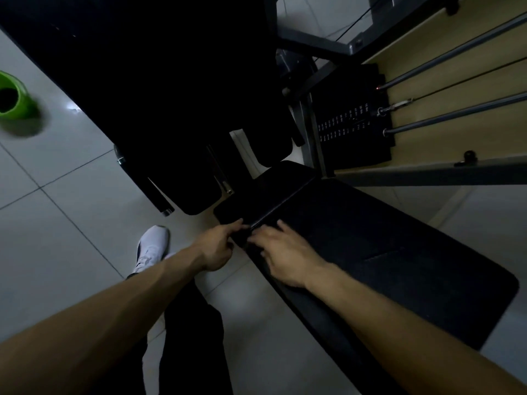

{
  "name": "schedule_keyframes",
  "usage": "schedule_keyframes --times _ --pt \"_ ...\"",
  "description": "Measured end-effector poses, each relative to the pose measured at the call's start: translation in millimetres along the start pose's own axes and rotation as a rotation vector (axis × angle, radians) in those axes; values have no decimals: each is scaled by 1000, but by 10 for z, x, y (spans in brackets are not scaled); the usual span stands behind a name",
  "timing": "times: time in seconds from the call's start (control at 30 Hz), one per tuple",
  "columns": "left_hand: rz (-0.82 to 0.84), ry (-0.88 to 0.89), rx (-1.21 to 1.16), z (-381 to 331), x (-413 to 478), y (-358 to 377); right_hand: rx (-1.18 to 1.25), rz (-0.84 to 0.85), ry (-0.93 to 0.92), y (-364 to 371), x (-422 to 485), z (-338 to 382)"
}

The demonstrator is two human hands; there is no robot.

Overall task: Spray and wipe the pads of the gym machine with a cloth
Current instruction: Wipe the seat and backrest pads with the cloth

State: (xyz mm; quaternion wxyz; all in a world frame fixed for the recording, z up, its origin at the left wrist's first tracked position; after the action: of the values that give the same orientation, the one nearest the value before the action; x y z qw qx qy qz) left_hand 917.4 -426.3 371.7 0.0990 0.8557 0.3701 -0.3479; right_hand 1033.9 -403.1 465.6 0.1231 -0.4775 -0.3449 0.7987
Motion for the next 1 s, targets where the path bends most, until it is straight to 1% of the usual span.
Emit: schedule_keyframes --times 0.07,0.13,0.2,0.3,0.4,0.47,0.57,0.67,0.73,0.77,0.83,0.9,0.93,0.97,1.0 --pt "5 -6 4 -12 4 -4 19 56 -95 69 -210 203" --pt "14 -10 11 -23 9 -11 21 58 -106 19 -404 151" --pt "19 -8 22 -26 24 -12 -19 25 -49 9 -452 28" --pt "18 -13 27 -32 28 -8 -61 -57 33 60 -151 118" --pt "21 -1 11 -51 17 8 -53 -57 84 128 46 236" --pt "31 -9 18 -19 19 18 -56 -30 47 95 -164 234" --pt "27 -22 41 -14 8 48 -67 32 -56 -20 -807 196" --pt "34 -22 49 -48 -3 103 -95 -26 -53 -163 -1175 146" --pt "37 -18 67 -63 -7 134 -96 -91 5 -147 -1012 75" --pt "37 -18 73 -72 -10 140 -114 -139 62 -160 -819 4" --pt "35 -13 77 -88 -14 145 -132 -228 228 -223 -391 -182" --pt "41 1 80 -118 -33 148 -93 -229 383 -242 -96 -345" --pt "43 2 77 -125 -39 148 -81 -211 398 -219 -51 -333" --pt "47 5 74 -130 -38 147 -81 -175 364 -177 -73 -243" --pt "52 11 75 -136 -32 152 -86 -127 281 -132 -166 -95"
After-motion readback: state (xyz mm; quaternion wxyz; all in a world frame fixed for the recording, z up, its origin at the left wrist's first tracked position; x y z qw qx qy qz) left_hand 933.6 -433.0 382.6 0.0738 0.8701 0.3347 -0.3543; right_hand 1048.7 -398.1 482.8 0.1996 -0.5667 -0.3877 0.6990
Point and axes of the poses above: each hand's wrist, its own x-axis towards the middle knuckle, its own y-axis out of the palm, z = x × y, the point moved 8 cm from there along x, towards the middle knuckle, and after that the axes turned 4 degrees about -x, right-handed, at the moved point
